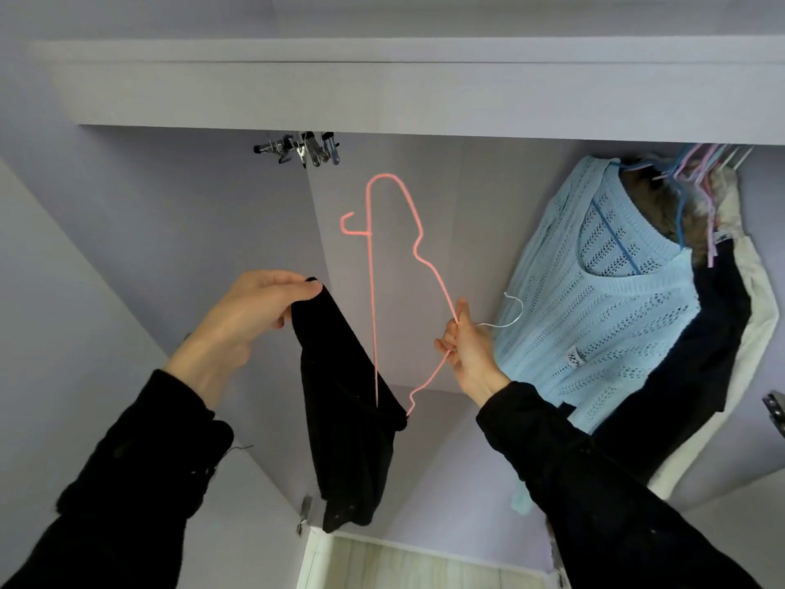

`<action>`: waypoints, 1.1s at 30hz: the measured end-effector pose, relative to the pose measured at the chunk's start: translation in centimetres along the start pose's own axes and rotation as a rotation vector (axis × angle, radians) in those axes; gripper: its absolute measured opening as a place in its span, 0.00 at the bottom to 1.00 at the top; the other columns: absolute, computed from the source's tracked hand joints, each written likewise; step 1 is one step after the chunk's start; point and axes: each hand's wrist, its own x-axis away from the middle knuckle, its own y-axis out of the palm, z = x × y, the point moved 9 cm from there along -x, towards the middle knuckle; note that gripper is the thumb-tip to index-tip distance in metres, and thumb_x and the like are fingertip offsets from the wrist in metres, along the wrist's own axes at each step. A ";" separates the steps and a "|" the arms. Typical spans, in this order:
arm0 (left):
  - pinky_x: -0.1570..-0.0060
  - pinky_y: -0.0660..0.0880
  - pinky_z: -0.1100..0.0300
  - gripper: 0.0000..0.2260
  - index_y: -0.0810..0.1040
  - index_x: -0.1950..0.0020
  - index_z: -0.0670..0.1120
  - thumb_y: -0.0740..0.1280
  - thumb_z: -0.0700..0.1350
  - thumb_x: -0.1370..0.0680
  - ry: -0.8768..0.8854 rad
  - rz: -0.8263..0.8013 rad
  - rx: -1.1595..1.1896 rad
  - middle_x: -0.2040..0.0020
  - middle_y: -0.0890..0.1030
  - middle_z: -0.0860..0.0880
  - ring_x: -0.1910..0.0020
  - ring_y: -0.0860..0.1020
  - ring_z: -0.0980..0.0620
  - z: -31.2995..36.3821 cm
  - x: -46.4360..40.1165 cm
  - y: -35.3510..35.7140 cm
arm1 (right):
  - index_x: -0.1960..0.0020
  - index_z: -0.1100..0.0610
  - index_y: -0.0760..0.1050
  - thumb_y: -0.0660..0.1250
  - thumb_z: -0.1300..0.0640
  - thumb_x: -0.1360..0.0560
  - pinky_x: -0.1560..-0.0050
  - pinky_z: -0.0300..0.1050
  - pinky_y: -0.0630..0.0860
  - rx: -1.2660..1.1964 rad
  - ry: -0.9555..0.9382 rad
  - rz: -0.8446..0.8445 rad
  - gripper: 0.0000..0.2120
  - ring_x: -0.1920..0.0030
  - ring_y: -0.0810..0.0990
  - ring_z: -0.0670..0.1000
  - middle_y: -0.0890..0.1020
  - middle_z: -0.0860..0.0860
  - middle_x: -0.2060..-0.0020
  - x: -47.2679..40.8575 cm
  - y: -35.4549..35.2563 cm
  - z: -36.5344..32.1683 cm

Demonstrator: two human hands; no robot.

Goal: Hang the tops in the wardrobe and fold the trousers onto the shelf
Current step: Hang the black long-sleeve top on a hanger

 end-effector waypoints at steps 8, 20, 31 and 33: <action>0.64 0.63 0.61 0.07 0.78 0.59 0.46 0.65 0.43 0.22 -0.016 -0.071 0.093 0.64 0.79 0.51 0.67 0.72 0.54 0.4 0.9 1.3 | 0.80 0.53 0.57 0.62 0.46 0.22 0.62 0.41 0.70 -0.459 0.176 -0.101 0.31 0.79 0.56 0.48 0.55 0.48 0.81 0.0 3.0 2.3; 0.71 0.66 0.69 0.10 0.75 0.64 0.47 0.65 0.41 0.22 0.001 0.346 0.021 0.65 0.74 0.46 0.74 0.72 0.61 0.0 -0.2 -5.0 | 0.71 0.52 0.58 0.65 0.54 0.22 0.62 0.39 0.71 0.238 -0.067 -0.052 0.22 0.80 0.59 0.43 0.59 0.43 0.82 -1.7 1.5 -0.5; 0.57 0.69 0.59 0.04 0.78 0.59 0.45 0.67 0.41 0.24 0.129 0.428 -0.285 0.61 0.79 0.42 0.60 0.76 0.45 0.0 -1.1 -4.7 | 0.74 0.55 0.62 0.66 0.51 0.24 0.57 0.45 0.73 0.602 -0.204 -0.012 0.24 0.76 0.65 0.47 0.64 0.45 0.81 -2.5 0.3 -4.3; 0.57 0.68 0.60 0.05 0.77 0.60 0.46 0.67 0.41 0.24 0.124 0.419 -0.319 0.63 0.78 0.45 0.60 0.75 0.46 0.2 -1.2 -4.1 | 0.76 0.56 0.65 0.66 0.49 0.24 0.57 0.46 0.71 0.715 -0.247 -0.004 0.24 0.72 0.68 0.50 0.67 0.47 0.80 -2.6 0.9 -5.0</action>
